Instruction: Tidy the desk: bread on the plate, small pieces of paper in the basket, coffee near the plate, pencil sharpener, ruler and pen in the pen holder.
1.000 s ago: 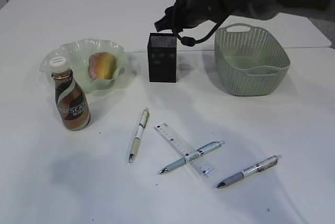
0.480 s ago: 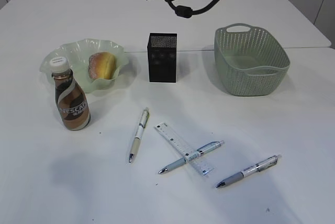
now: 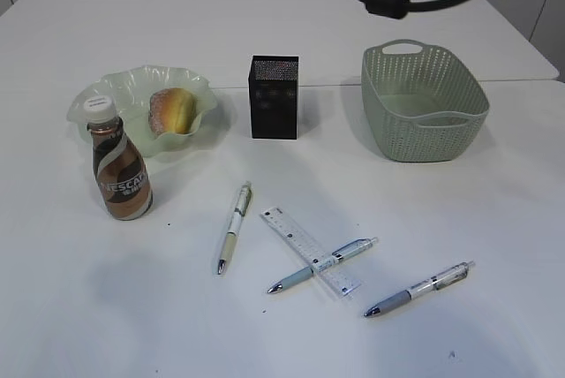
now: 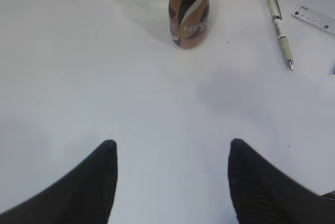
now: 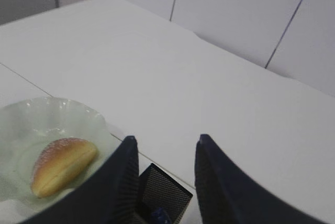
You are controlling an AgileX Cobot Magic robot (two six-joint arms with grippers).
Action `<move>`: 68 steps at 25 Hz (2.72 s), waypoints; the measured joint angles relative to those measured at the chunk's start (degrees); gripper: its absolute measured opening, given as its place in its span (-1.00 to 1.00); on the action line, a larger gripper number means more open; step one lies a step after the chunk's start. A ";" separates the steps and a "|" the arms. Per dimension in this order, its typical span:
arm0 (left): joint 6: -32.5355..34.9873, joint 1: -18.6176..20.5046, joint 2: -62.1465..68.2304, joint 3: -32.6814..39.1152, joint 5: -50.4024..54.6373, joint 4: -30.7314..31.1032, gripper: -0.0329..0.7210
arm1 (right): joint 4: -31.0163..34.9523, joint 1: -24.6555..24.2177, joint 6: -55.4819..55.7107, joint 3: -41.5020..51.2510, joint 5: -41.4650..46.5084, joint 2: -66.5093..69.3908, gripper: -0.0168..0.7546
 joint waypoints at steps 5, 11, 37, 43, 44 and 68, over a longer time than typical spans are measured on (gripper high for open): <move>0.00 0.00 0.00 0.00 -0.65 0.00 0.32 | -0.35 0.00 0.00 11.54 -8.12 -8.00 -0.18; 0.00 0.00 0.00 0.00 -0.69 -0.11 0.32 | -0.15 0.00 2.53 21.68 -5.92 -14.45 -0.18; 0.00 0.00 0.00 0.00 0.58 -4.25 0.32 | 31.86 0.00 -3.51 14.91 50.28 -14.90 -0.18; -0.68 0.00 0.00 0.00 2.38 -5.04 0.32 | 31.85 0.00 -5.32 7.70 53.49 -9.73 -0.18; -0.68 0.00 0.00 0.00 2.64 -5.04 0.32 | 31.85 0.00 -5.42 6.54 53.91 -8.43 -0.18; -0.92 0.00 0.00 0.00 6.51 -5.25 0.32 | 33.85 1.11 -14.90 -1.03 52.95 8.82 0.10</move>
